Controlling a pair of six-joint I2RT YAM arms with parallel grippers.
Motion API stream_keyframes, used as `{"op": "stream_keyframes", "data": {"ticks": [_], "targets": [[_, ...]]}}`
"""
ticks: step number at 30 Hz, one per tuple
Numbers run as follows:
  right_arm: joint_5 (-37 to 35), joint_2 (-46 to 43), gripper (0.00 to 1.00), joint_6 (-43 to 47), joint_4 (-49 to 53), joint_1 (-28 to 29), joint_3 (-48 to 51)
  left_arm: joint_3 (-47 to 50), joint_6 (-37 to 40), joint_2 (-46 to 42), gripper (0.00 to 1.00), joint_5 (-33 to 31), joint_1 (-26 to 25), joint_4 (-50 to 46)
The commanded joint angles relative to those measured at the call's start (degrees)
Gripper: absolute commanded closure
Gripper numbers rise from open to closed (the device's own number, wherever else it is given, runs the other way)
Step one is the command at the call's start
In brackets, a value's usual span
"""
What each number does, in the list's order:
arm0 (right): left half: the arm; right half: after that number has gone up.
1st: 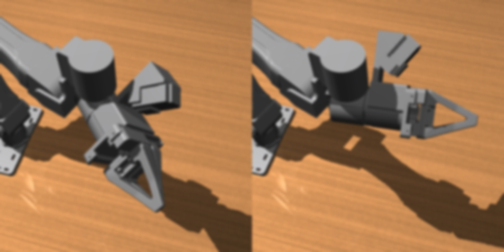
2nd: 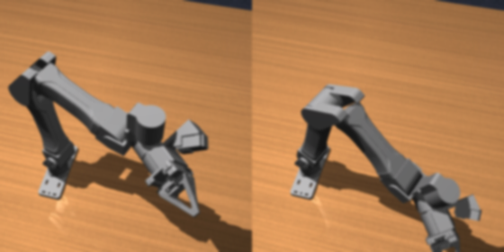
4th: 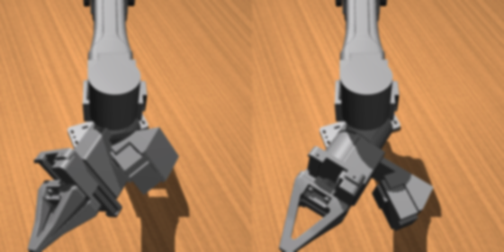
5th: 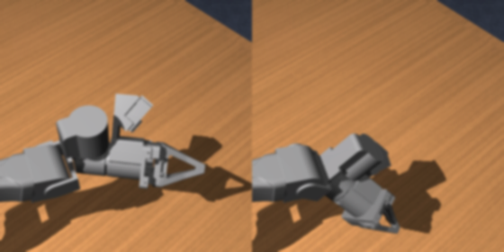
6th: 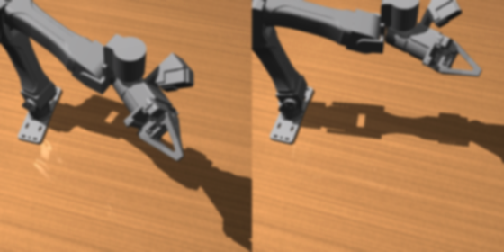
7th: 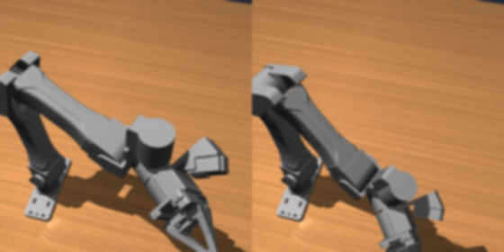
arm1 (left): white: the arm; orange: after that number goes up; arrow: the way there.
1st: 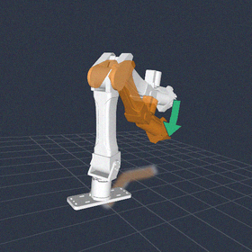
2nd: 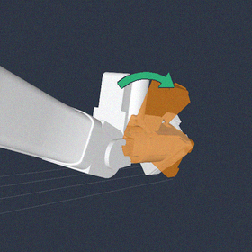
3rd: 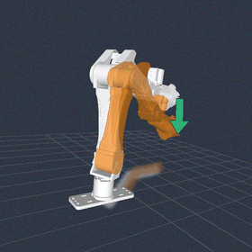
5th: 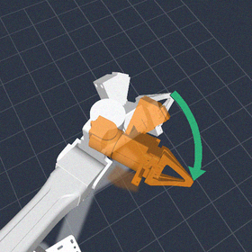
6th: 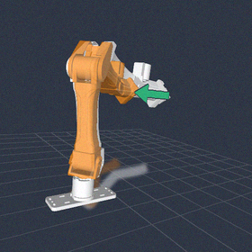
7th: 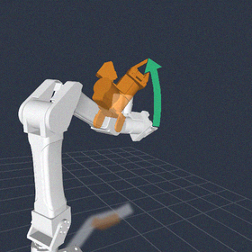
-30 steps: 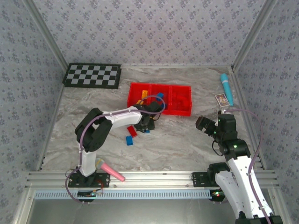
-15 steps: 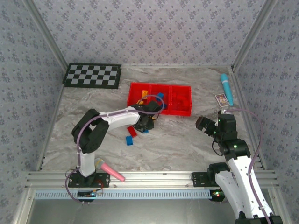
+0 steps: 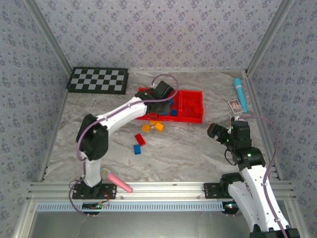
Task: Sort the legos into containers by color
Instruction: Pick up the lego from the center of the table, then place the lego in the container.
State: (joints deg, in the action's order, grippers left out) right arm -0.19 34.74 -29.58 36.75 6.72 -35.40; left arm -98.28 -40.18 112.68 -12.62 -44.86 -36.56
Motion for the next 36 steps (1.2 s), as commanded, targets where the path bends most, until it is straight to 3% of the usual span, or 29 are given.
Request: {"op": "stream_keyframes", "data": {"ticks": [1, 7, 13, 16, 25, 30, 36], "targets": [[0.2, -0.9, 0.00, -0.4, 2.0, -0.3, -1.2, -7.6, 3.9, 6.7, 0.76, 1.1, 1.8, -4.6], [0.2, -1.3, 0.00, 0.6, 3.3, -0.5, -1.5, -19.7, 6.4, 15.5, 0.76, 0.5, 3.6, -5.7], [0.0, -1.2, 0.00, 1.0, 3.4, -0.6, -1.6, -25.3, 6.9, 20.1, 0.71, -1.3, 4.8, -5.9], [-0.1, -1.2, 0.00, 1.2, 3.8, -0.7, -1.9, -25.8, 7.2, 20.5, 0.63, -1.0, 5.2, -4.8], [-0.3, -1.4, 0.00, 0.8, 4.6, -0.7, -2.0, -18.9, 9.0, 15.6, 0.25, 0.8, 5.2, 2.8], [-0.4, -1.4, 0.00, 0.5, 4.4, -0.7, -2.0, -17.5, 10.5, 13.1, 0.01, 2.3, 5.2, 2.0], [-0.8, -1.3, 0.00, 0.1, 3.7, -0.7, -1.9, -11.1, 10.7, 8.4, 0.00, 4.9, 5.3, 2.6]]}}
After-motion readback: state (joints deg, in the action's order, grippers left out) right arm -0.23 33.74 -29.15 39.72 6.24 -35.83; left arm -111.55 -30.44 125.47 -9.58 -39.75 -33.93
